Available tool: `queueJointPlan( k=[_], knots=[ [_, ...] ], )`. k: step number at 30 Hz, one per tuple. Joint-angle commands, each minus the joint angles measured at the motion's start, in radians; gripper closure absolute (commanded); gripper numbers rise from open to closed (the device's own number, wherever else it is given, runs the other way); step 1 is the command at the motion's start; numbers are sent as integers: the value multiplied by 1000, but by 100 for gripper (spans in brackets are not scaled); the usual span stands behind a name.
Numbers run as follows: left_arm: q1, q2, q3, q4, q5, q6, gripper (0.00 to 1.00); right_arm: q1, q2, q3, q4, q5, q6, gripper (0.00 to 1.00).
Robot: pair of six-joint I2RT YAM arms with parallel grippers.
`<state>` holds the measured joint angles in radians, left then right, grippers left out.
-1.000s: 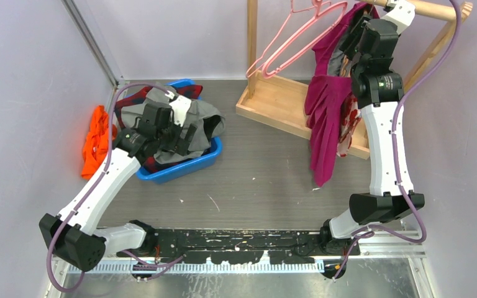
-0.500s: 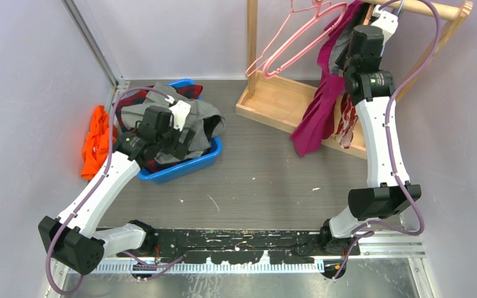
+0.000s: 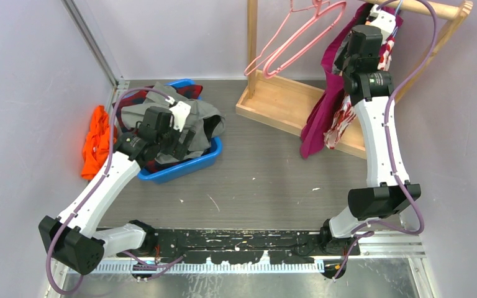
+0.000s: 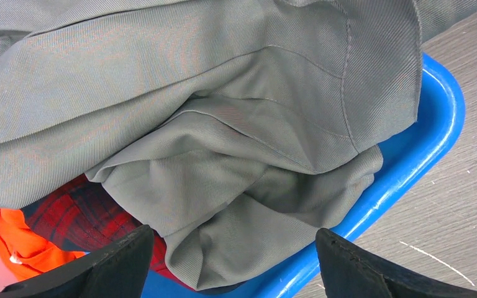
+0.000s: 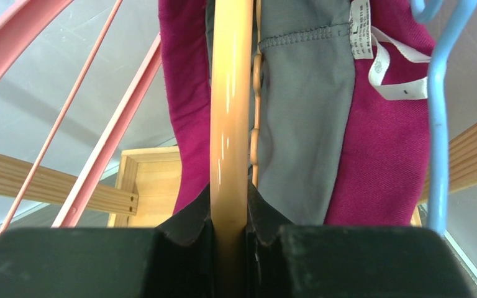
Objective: Remove the skirt from the hanger
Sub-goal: Pick up the hanger from the clothesline.
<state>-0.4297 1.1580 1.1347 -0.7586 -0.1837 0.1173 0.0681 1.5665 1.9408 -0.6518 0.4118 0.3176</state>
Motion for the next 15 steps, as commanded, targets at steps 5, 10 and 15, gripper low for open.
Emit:
queueJointPlan(
  k=[5,10,15],
  knots=[
    [-7,-12,3,42,-10,19,1,54,-72,101,115,25,-51,99],
    [-7,-12,5,42,-7,18,1,105,-93,150,132,54,-91,99],
    [-7,-7,13,44,-1,18,1,131,-119,161,147,92,-132,99]
  ],
)
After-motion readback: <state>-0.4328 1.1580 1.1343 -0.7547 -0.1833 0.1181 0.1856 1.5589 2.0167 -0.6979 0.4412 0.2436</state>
